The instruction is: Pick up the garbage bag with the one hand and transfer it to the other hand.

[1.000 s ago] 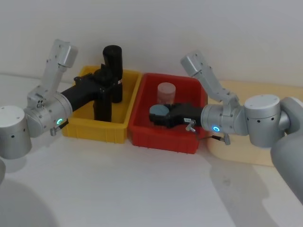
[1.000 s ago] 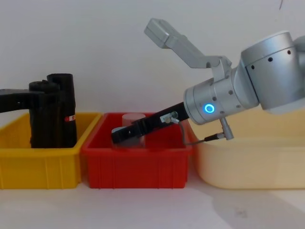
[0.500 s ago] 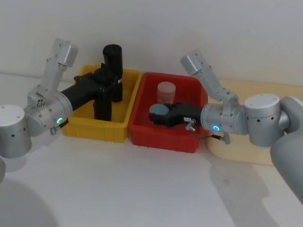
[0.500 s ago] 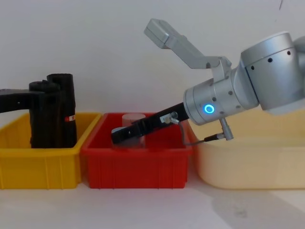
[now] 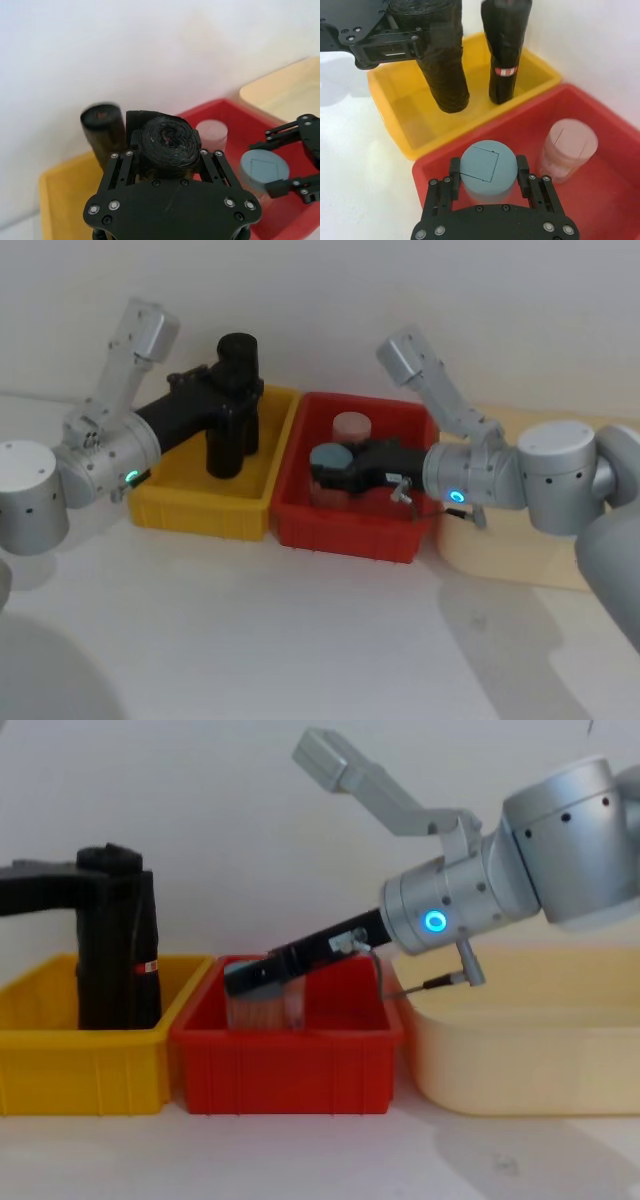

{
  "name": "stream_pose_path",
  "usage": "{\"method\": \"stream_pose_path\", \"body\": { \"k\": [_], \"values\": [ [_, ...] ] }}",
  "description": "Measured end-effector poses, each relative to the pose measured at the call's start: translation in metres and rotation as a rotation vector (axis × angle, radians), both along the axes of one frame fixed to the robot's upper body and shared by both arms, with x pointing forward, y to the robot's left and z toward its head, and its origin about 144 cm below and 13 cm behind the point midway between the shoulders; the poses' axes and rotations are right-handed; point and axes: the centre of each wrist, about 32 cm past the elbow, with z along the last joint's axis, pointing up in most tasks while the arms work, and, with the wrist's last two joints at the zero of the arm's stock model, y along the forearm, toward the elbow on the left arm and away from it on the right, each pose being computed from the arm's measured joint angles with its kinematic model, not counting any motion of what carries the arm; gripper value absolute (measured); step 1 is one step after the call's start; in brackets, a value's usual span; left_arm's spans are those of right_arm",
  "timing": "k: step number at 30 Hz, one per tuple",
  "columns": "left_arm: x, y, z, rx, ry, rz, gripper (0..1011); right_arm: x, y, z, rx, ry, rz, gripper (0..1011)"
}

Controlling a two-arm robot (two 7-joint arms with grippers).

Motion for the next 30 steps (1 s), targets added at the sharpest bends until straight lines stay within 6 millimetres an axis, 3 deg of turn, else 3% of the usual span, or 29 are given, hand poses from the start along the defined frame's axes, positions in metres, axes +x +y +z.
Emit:
{"method": "stream_pose_path", "body": {
  "k": [12,20,30],
  "values": [
    [0.006,-0.017,0.047,0.021,-0.152,-0.069,508,-0.001,-0.011,0.049,-0.015,-0.138,-0.017,646],
    [0.020,-0.046,0.087,0.026,-0.260,-0.159,508,-0.008,-0.031,0.085,-0.029,-0.239,-0.081,646],
    [0.043,-0.084,0.107,0.019,-0.293,-0.277,508,-0.030,-0.070,0.098,-0.044,-0.275,-0.202,646]
  ]
}}
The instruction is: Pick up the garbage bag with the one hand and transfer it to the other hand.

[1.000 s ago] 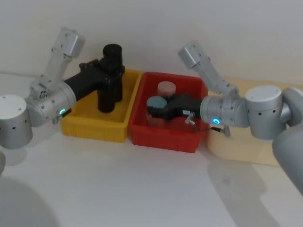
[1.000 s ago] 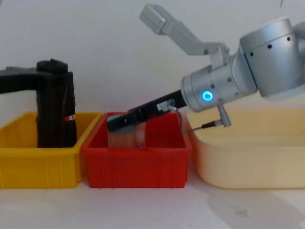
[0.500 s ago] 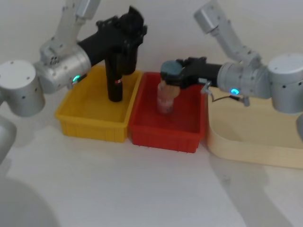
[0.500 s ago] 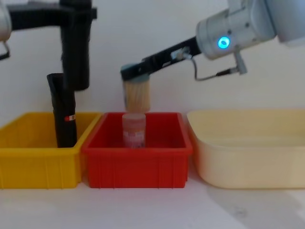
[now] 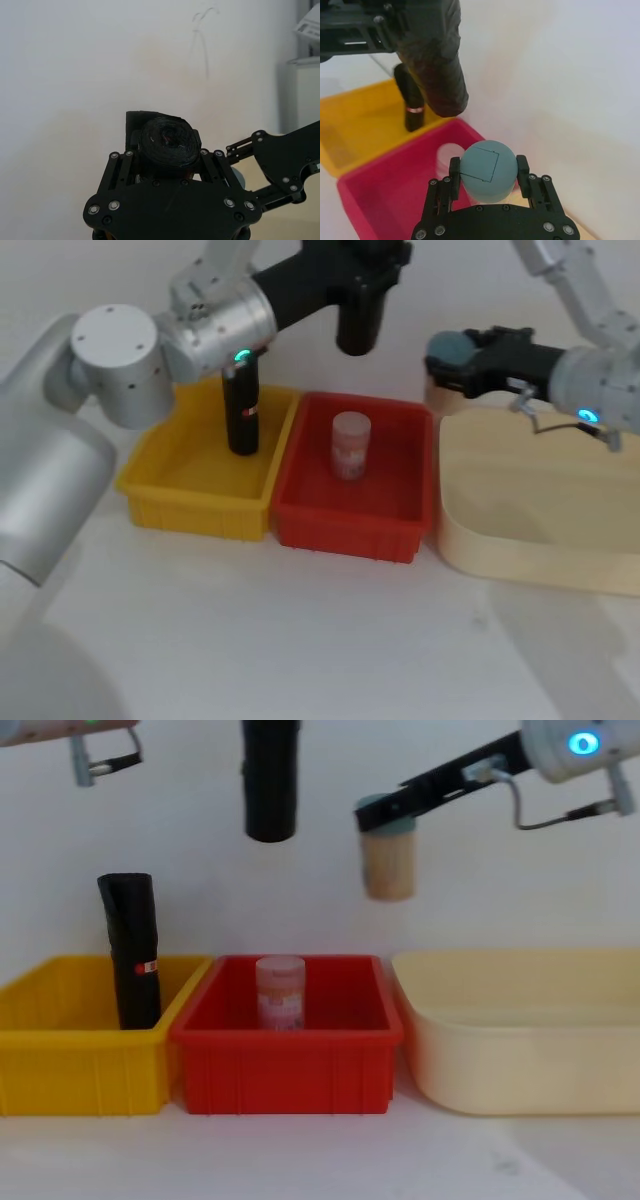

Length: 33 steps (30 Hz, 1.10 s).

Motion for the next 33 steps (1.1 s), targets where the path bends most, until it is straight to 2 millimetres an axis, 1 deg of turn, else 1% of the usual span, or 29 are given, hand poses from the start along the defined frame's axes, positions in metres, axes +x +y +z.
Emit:
{"method": "stream_pose_path", "body": {
  "k": [2,5,8,14,16,17,18,21,23,25,27,33],
  "values": [
    [0.005,-0.007,0.001,-0.003,0.009,-0.028,508,-0.004,-0.007,-0.001,0.000,0.003,-0.024,646],
    [0.010,-0.013,0.001,-0.005,0.022,-0.052,508,-0.014,-0.022,-0.003,0.001,0.007,-0.068,646],
    [0.017,-0.023,-0.004,-0.010,0.052,-0.089,508,-0.027,-0.041,-0.008,0.003,0.017,-0.128,646],
    [0.025,-0.035,-0.012,-0.016,0.087,-0.129,508,-0.045,-0.065,-0.014,0.009,0.026,-0.207,646],
    [0.028,-0.039,-0.014,-0.023,0.095,-0.148,508,-0.057,-0.079,-0.016,0.014,0.028,-0.256,646],
    [0.029,-0.040,-0.015,-0.024,0.099,-0.153,508,-0.057,-0.079,-0.016,0.014,0.028,-0.256,646],
    [0.031,-0.043,-0.017,-0.030,0.105,-0.168,508,-0.061,-0.086,-0.017,0.015,0.028,-0.278,646],
    [0.036,-0.051,-0.019,-0.044,0.115,-0.196,508,-0.070,-0.098,-0.018,0.017,0.027,-0.313,646],
    [0.040,-0.057,-0.019,-0.056,0.119,-0.221,508,-0.075,-0.104,-0.018,0.016,0.025,-0.332,646],
    [0.043,-0.062,-0.019,-0.064,0.121,-0.237,508,-0.078,-0.107,-0.018,0.014,0.026,-0.338,646],
    [0.047,-0.071,-0.018,-0.077,0.121,-0.266,508,-0.080,-0.110,-0.018,0.009,0.027,-0.344,646],
    [0.056,-0.093,-0.014,-0.099,0.121,-0.329,508,-0.079,-0.114,-0.017,0.000,0.035,-0.341,646]
  ]
}}
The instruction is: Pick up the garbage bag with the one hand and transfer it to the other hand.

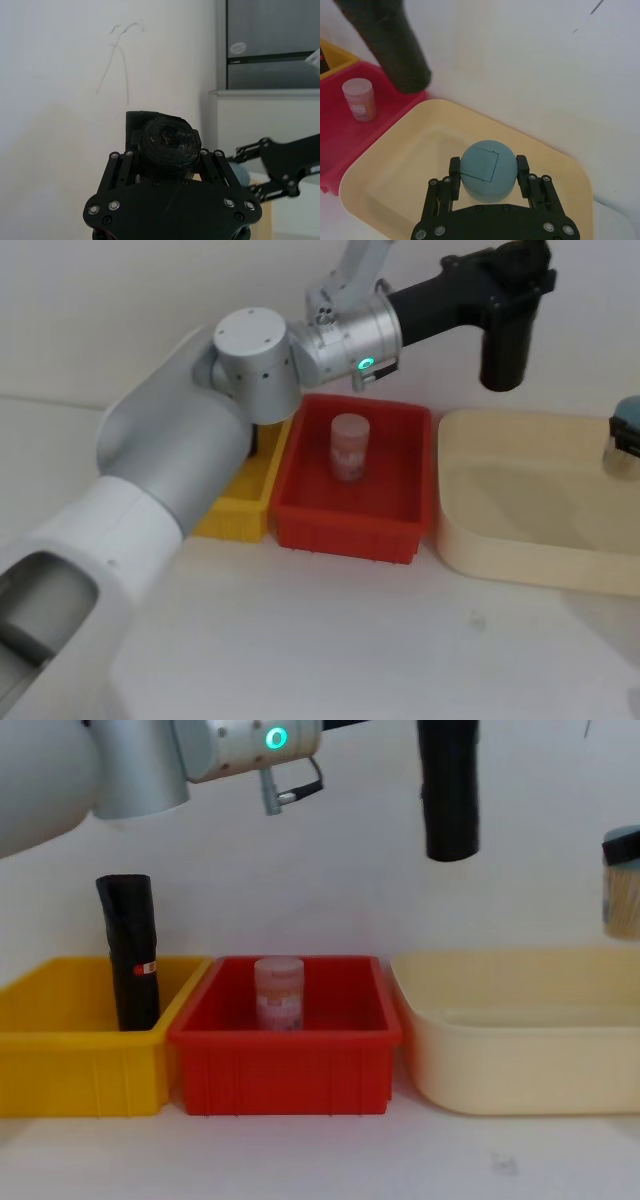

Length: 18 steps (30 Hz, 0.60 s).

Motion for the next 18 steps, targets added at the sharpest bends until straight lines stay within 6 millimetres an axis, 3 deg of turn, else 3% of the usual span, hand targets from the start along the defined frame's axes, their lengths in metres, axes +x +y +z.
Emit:
{"method": "stream_pose_path", "body": {
  "k": [7,14,18],
  "values": [
    [0.006,-0.020,0.005,-0.021,-0.003,-0.052,508,0.008,0.000,0.000,-0.003,0.020,0.018,648],
    [0.009,-0.031,0.007,-0.030,-0.004,-0.079,508,0.012,0.001,-0.001,-0.006,0.033,0.030,883],
    [0.010,-0.034,0.008,-0.033,-0.006,-0.089,508,0.014,0.001,-0.001,-0.007,0.037,0.033,961]
  ]
}}
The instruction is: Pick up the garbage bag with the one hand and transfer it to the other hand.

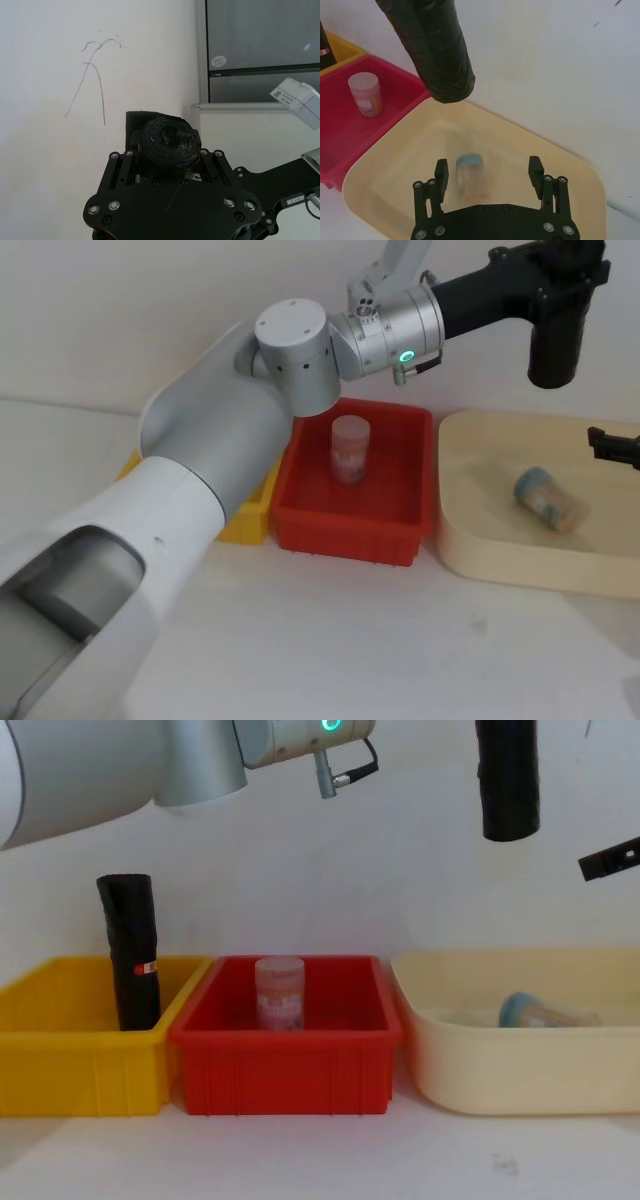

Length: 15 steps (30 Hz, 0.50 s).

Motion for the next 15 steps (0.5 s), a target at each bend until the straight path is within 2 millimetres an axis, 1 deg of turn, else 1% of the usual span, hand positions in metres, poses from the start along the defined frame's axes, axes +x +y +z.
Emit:
{"method": "stream_pose_path", "body": {
  "k": [2,9,15],
  "values": [
    [0.0004,-0.0018,0.0005,-0.001,0.000,-0.004,508,0.0007,0.0001,0.0000,0.000,0.002,0.002,1001],
    [0.0011,-0.0054,0.0013,-0.004,-0.001,-0.013,508,0.0013,0.0006,-0.0001,0.001,0.000,0.004,1000],
    [0.0015,-0.0074,0.0020,-0.005,-0.001,-0.018,508,0.0001,0.0016,-0.0010,0.026,-0.039,0.005,1000]
  ]
}}
